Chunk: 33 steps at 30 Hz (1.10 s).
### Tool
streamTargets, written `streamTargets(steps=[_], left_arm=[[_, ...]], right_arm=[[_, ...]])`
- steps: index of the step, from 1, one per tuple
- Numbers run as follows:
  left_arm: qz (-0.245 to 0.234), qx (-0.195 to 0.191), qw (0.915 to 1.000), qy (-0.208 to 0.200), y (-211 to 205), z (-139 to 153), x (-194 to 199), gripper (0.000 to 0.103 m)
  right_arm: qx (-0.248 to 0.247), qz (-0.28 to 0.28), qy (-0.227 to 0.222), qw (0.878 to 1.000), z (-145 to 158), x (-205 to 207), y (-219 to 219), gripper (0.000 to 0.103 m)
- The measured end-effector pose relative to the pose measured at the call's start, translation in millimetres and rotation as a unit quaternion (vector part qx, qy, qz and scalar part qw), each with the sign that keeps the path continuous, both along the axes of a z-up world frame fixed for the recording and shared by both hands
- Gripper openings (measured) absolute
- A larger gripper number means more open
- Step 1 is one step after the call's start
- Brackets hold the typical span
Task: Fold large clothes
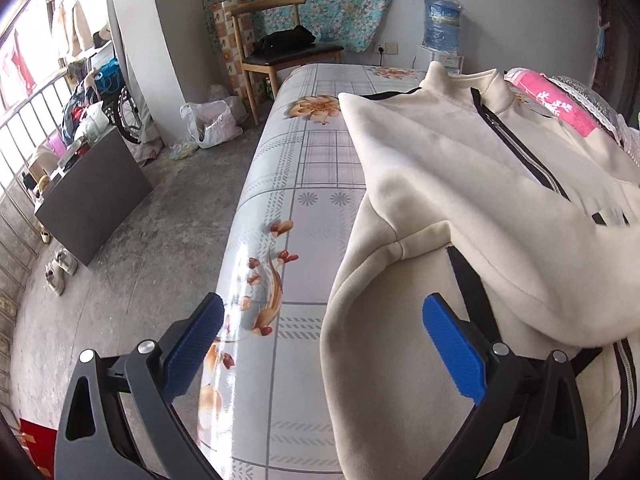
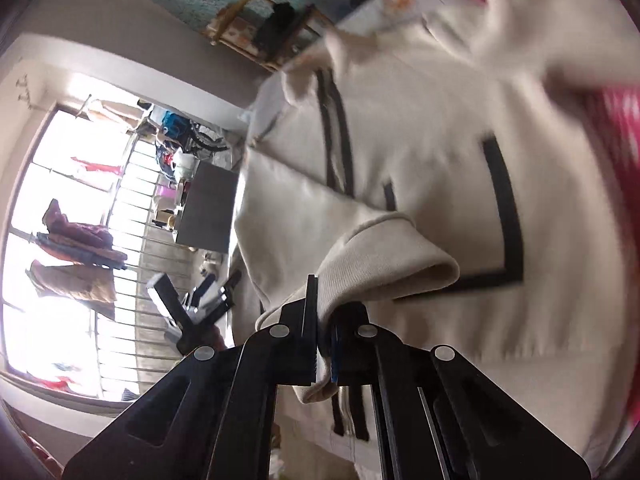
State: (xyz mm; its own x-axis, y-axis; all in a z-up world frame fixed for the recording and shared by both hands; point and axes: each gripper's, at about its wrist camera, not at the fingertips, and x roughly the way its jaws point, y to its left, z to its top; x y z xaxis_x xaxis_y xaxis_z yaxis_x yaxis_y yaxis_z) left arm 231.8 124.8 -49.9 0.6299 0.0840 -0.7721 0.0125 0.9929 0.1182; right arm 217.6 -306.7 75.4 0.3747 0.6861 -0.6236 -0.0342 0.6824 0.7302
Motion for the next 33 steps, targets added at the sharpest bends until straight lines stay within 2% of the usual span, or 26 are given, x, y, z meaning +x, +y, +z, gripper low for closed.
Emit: streamTargets(steps=[2, 5, 8, 10, 11, 13, 14, 16, 17, 19, 20, 21, 23, 25, 29, 33], left_arm=[[-0.007, 0.006, 0.9999, 0.006, -0.7, -2.8, 3.9, 0.098], [-0.008, 0.013, 0.9995, 0.026, -1.8, -10.4, 12.6, 0.098], [0.006, 0.02, 0.9994, 0.028, 0.4, -11.3, 22.4, 0.098], [0.022, 0.012, 0.9994, 0.022, 6.4, -5.8, 25.6, 0.098], [0.025, 0.001, 0.9996, 0.015, 9.4, -1.5, 25.1, 0.098], [0.025, -0.012, 0.9996, -0.002, 12.5, 7.7, 21.8, 0.098], [0.022, -0.018, 0.9995, -0.012, 12.0, 11.8, 20.4, 0.097], [0.013, -0.035, 0.999, -0.026, 9.3, 17.9, 21.1, 0.096], [0.01, -0.038, 0.9988, -0.028, 5.9, 18.8, 24.3, 0.09], [0.011, -0.029, 0.9993, -0.022, -0.9, 15.9, 33.9, 0.081], [0.017, -0.02, 0.9995, -0.016, -3.9, 12.3, 39.5, 0.066], [0.02, -0.012, 0.9997, -0.005, -6.1, 7.9, 45.2, 0.058], [0.022, -0.007, 0.9997, 0.013, -10.0, -0.7, 52.7, 0.034], [0.028, 0.002, 0.9993, 0.023, -10.8, -4.9, 55.3, 0.022], [0.032, 0.009, 0.9992, 0.023, -9.0, -3.1, 54.7, 0.02], [0.024, -0.003, 0.9989, 0.041, -6.9, -0.5, 50.0, 0.02]], right_arm=[[-0.036, 0.011, -0.056, 0.998, 43.5, 27.3, 21.4, 0.003], [-0.063, 0.046, -0.113, 0.991, 99.8, 76.1, 80.7, 0.003], [-0.04, 0.098, -0.166, 0.98, 160.7, 113.0, 151.4, 0.003], [-0.007, 0.134, -0.219, 0.966, 206.6, 117.8, 189.4, 0.003], [0.006, 0.149, -0.255, 0.955, 230.4, 114.2, 202.8, 0.003], [0.019, 0.166, -0.312, 0.935, 260.0, 103.1, 213.8, 0.003], [0.021, 0.169, -0.328, 0.929, 265.8, 99.8, 213.3, 0.003], [0.012, 0.166, -0.34, 0.926, 257.7, 103.8, 207.8, 0.003], [0.0, 0.16, -0.337, 0.928, 244.9, 108.4, 201.2, 0.003], [-0.021, 0.147, -0.305, 0.941, 207.6, 126.2, 185.7, 0.003], [-0.032, 0.138, -0.283, 0.949, 186.0, 135.3, 173.3, 0.003], [-0.044, 0.127, -0.259, 0.957, 160.5, 144.2, 158.6, 0.003], [-0.065, 0.103, -0.212, 0.97, 113.1, 156.1, 125.5, 0.003], [-0.08, 0.073, -0.169, 0.98, 69.9, 165.2, 86.6, 0.003], [-0.091, 0.027, -0.116, 0.989, 19.1, 168.9, 23.4, 0.003], [-0.125, 0.037, -0.069, 0.989, -20.9, 162.1, 8.7, 0.003]])
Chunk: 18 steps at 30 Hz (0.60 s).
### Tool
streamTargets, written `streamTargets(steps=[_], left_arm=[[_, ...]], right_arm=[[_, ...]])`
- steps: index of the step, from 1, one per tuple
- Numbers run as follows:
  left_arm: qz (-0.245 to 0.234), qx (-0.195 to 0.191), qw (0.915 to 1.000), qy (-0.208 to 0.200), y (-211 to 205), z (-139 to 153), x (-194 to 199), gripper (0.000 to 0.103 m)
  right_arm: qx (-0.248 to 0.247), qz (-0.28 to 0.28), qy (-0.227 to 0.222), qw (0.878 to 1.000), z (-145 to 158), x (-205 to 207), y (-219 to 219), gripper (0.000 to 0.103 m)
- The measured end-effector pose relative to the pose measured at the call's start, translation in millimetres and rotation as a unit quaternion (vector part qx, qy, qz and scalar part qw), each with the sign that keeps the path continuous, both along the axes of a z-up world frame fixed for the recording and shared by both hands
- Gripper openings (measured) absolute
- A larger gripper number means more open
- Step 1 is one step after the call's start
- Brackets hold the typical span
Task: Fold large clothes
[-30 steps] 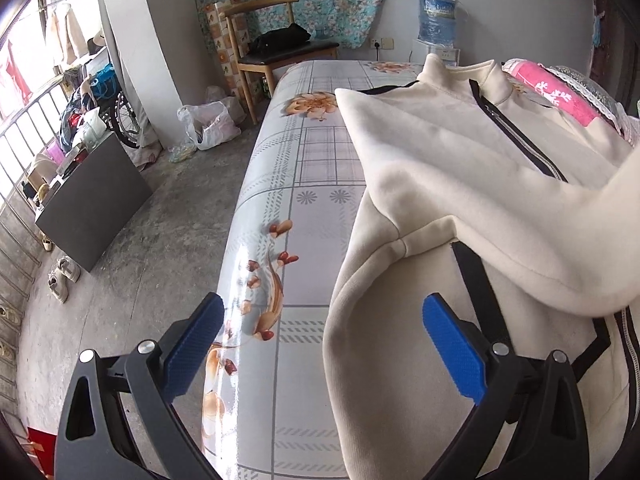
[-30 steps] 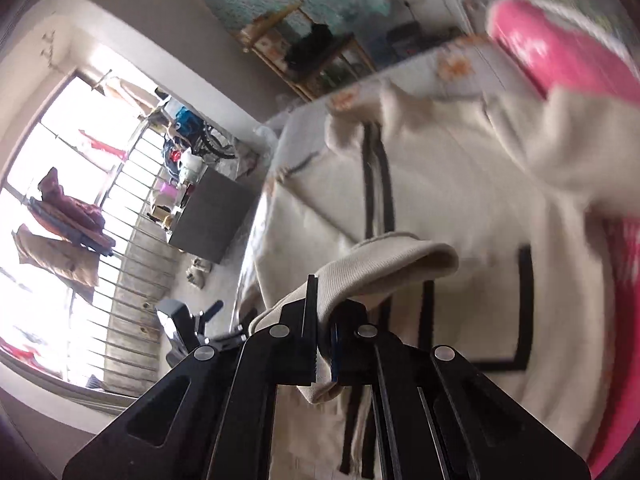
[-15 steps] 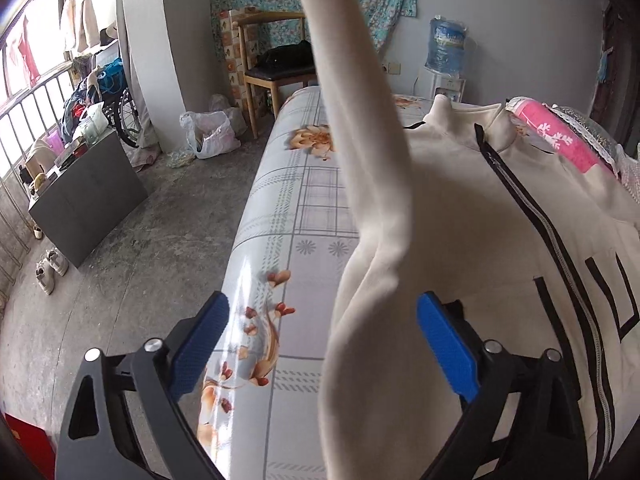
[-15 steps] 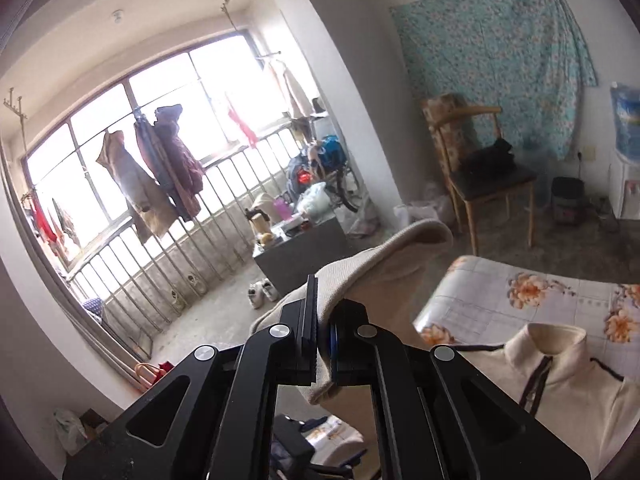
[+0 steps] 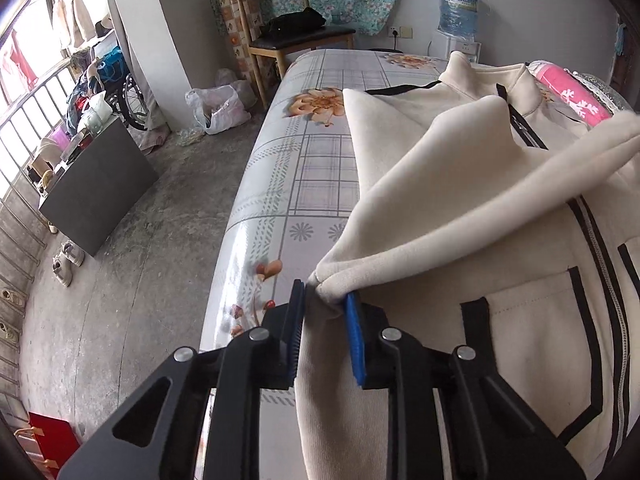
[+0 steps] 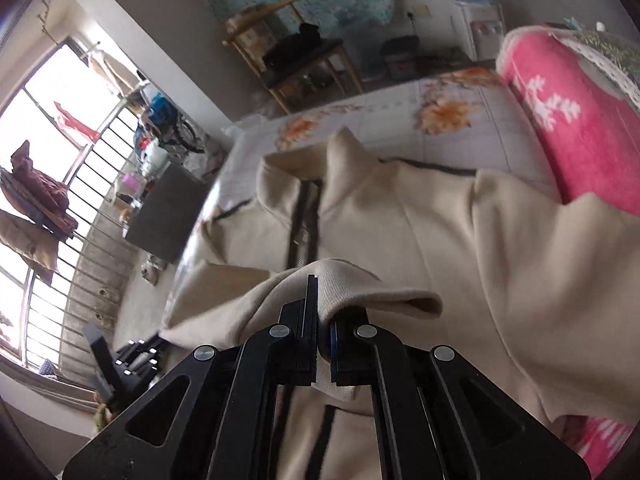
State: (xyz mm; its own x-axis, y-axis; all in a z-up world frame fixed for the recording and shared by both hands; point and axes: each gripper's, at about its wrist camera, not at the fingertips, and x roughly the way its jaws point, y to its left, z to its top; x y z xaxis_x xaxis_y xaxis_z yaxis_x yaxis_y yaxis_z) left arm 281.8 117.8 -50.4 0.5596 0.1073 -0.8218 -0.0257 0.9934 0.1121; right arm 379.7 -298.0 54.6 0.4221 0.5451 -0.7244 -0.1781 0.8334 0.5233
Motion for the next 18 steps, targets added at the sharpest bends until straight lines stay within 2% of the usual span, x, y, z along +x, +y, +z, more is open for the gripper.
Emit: streamTargets(steps=[4, 6, 8, 11, 13, 15, 18], left_arm=[[-0.034, -0.074, 0.9962, 0.029, 16.0, 15.3, -20.7, 0.022], [-0.057, -0.128, 0.9895, 0.033, 25.1, 31.1, -33.7, 0.022], [-0.069, -0.166, 0.9835, 0.018, 31.6, 51.6, -42.2, 0.022], [-0.055, -0.209, 0.9764, -0.005, 38.4, 75.3, -20.3, 0.027], [-0.036, -0.211, 0.9768, 0.003, 33.6, 76.3, 19.9, 0.027], [-0.018, -0.185, 0.9826, 0.003, 23.1, 70.6, 65.7, 0.027], [-0.006, -0.164, 0.9857, 0.039, 8.4, 49.0, 133.3, 0.027]], right_arm=[[-0.029, 0.012, 0.056, 0.998, -38.9, -0.6, -6.9, 0.003], [-0.039, 0.017, 0.053, 0.998, -45.0, -4.2, -11.1, 0.003], [-0.038, 0.021, 0.05, 0.998, -45.6, -6.4, -13.9, 0.003], [-0.041, 0.03, 0.043, 0.998, -42.7, -10.9, -12.6, 0.003], [-0.044, 0.032, 0.038, 0.998, -38.8, -11.1, -10.5, 0.003], [-0.048, 0.034, 0.032, 0.998, -35.4, -11.7, -8.8, 0.003], [-0.061, 0.04, 0.024, 0.997, -32.2, -14.7, -6.5, 0.003]])
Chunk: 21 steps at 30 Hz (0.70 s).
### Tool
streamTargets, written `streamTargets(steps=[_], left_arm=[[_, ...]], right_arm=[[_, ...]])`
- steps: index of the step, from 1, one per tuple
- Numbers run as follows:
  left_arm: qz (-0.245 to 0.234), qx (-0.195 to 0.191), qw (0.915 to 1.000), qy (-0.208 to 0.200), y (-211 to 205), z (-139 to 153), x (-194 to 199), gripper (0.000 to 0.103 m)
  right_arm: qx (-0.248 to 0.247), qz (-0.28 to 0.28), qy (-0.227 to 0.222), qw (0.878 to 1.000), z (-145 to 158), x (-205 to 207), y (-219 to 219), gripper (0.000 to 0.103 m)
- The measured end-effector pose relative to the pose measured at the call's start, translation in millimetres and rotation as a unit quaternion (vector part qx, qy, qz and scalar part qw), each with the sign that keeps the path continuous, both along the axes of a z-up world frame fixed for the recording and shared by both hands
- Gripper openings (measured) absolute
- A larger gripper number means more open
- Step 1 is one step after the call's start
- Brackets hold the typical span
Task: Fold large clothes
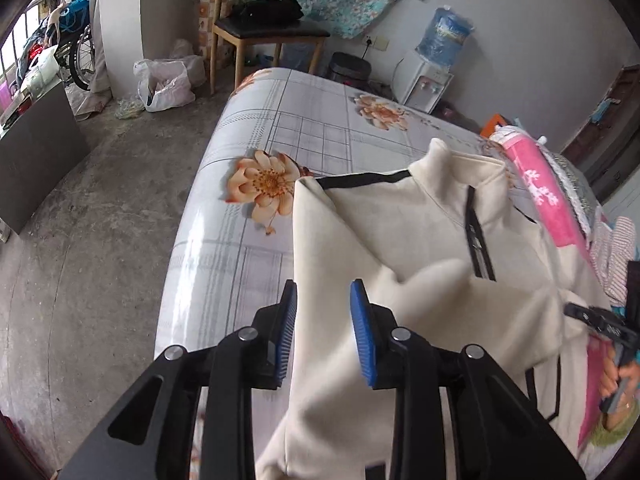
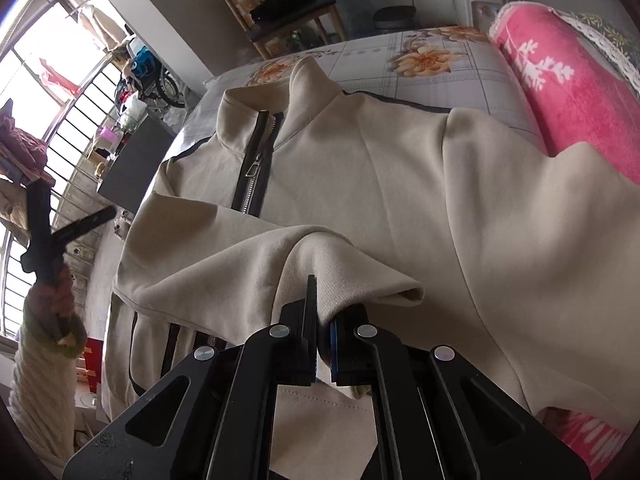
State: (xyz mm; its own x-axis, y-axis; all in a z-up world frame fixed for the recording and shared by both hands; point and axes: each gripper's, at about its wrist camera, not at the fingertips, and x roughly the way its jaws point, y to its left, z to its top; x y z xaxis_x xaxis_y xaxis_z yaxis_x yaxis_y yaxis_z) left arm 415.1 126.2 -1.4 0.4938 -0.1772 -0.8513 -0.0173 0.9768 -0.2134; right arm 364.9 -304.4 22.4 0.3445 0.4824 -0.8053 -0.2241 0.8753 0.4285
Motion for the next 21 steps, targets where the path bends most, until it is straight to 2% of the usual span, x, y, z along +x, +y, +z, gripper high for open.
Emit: streamTargets(steps=[4, 7, 10, 13, 16, 19, 21], left_arm=[[0.035, -0.04, 0.9962, 0.068, -1.8, -32.5, 60.5, 0.027], [0.051, -0.05, 0.9943, 0.08, -4.2, -38.6, 79.9, 0.027], [0.053, -0.041, 0.9942, 0.083, -4.4, -40.9, 87.1, 0.026], [0.047, -0.022, 0.9959, 0.074, -4.3, -37.2, 86.8, 0.01], [0.034, -0.018, 0.9978, 0.053, 1.2, -29.0, 84.5, 0.006], [0.028, -0.067, 0.997, 0.026, 17.3, -14.5, 76.4, 0.006], [0.034, -0.114, 0.9929, 0.011, 33.0, -8.8, 71.9, 0.006]], right_arm=[[-0.021, 0.012, -0.012, 1.0, 3.5, -6.3, 3.9, 0.003], [-0.035, 0.018, -0.015, 0.999, 2.8, -7.4, 7.7, 0.003], [-0.045, 0.021, -0.023, 0.998, 3.0, -6.6, 11.5, 0.003], [-0.049, 0.02, -0.034, 0.998, 5.3, -5.6, 13.3, 0.003], [-0.054, 0.018, -0.055, 0.997, 13.2, -6.8, 14.6, 0.003], [-0.051, 0.01, -0.088, 0.995, 30.6, -9.7, 11.3, 0.003], [-0.043, 0.0, -0.11, 0.993, 42.8, -10.5, 5.3, 0.003]])
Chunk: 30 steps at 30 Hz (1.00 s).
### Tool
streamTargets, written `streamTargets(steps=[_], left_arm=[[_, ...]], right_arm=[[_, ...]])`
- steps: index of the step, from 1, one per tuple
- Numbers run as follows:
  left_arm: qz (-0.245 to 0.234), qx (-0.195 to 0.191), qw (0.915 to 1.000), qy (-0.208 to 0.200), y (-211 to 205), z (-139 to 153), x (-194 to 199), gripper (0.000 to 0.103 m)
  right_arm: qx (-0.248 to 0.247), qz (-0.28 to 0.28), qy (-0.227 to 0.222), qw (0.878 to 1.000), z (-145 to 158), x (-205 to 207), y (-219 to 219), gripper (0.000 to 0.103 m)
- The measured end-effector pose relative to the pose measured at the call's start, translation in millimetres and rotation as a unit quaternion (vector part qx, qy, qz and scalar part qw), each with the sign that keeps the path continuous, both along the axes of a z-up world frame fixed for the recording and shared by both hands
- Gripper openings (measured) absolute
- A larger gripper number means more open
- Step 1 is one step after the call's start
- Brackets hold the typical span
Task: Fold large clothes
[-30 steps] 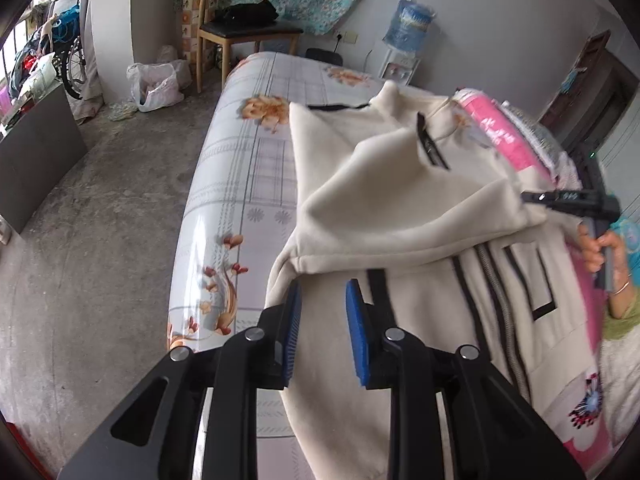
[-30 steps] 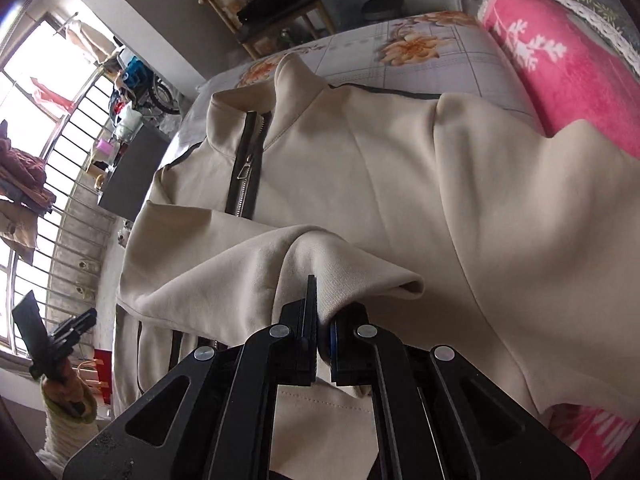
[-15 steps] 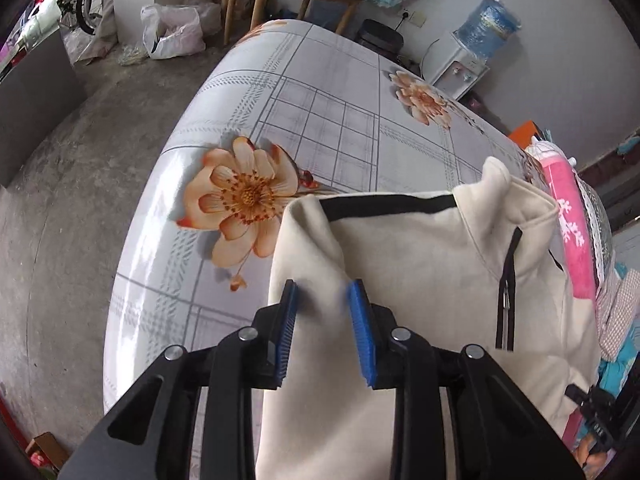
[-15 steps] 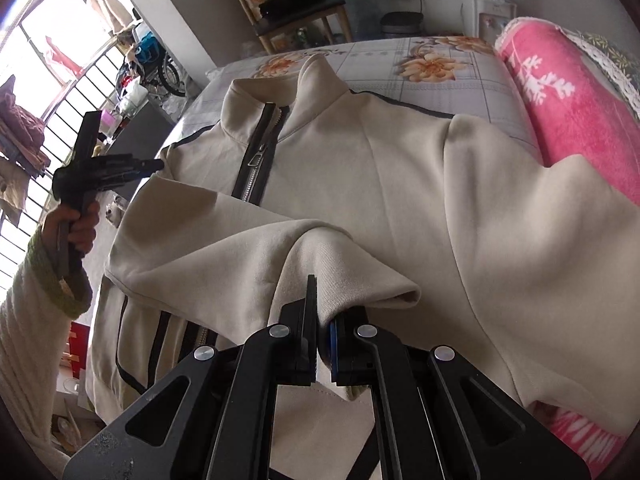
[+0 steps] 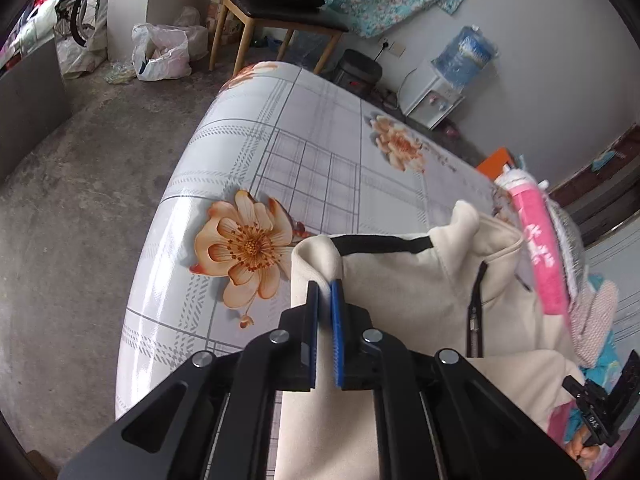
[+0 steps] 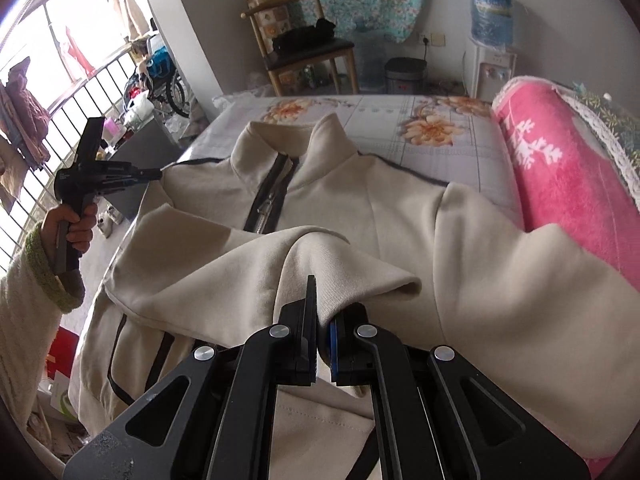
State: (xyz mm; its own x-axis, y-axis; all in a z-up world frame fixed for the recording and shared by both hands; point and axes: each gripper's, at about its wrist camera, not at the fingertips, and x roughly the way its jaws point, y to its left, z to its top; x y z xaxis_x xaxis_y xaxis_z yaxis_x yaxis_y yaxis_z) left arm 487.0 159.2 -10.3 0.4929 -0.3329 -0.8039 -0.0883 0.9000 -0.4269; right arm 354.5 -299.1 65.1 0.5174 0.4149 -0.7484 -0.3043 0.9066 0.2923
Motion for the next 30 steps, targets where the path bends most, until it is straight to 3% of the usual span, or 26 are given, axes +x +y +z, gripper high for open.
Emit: streamTargets(steps=[4, 6, 9, 11, 18, 20, 22, 25, 27, 30], left_arm=[[0.026, -0.093, 0.9954, 0.001, 30.2, -16.8, 2.1, 0.004], [0.059, -0.107, 0.9924, 0.015, 45.7, -34.3, 5.0, 0.004], [0.095, -0.162, 0.981, 0.048, 68.6, -64.7, 7.9, 0.004], [0.092, -0.17, 0.9804, 0.037, 69.3, -65.9, 3.3, 0.004], [0.02, -0.092, 0.995, -0.032, 46.3, -7.1, -30.1, 0.01], [-0.03, -0.047, 0.9975, -0.043, 27.2, 7.3, -56.8, 0.021], [-0.085, 0.022, 0.995, -0.047, 2.4, 13.6, -89.6, 0.034], [-0.161, 0.141, 0.9747, -0.065, -34.9, 8.3, -142.1, 0.048], [-0.2, 0.207, 0.9551, -0.069, -53.8, -3.5, -171.2, 0.049], [-0.23, 0.274, 0.9307, -0.074, -72.2, -24.9, -197.0, 0.049]], right_arm=[[0.008, -0.022, -0.012, 1.0, 1.4, 6.0, -13.4, 0.003], [0.005, -0.037, 0.005, 0.999, -13.3, 13.8, -21.5, 0.003], [0.02, -0.057, 0.052, 0.997, -43.9, 28.1, -36.5, 0.003], [0.033, -0.063, 0.082, 0.994, -60.7, 32.8, -41.1, 0.003], [0.024, -0.06, 0.088, 0.994, -63.0, 30.4, -34.7, 0.003], [0.023, -0.06, 0.088, 0.994, -61.6, 28.5, -33.8, 0.003], [0.022, -0.061, 0.09, 0.994, -62.1, 28.9, -33.3, 0.003], [0.02, -0.064, 0.094, 0.993, -63.9, 28.9, -32.7, 0.003], [0.018, -0.066, 0.095, 0.993, -63.8, 29.3, -31.8, 0.003], [0.015, -0.071, 0.096, 0.993, -61.6, 28.9, -29.7, 0.003]])
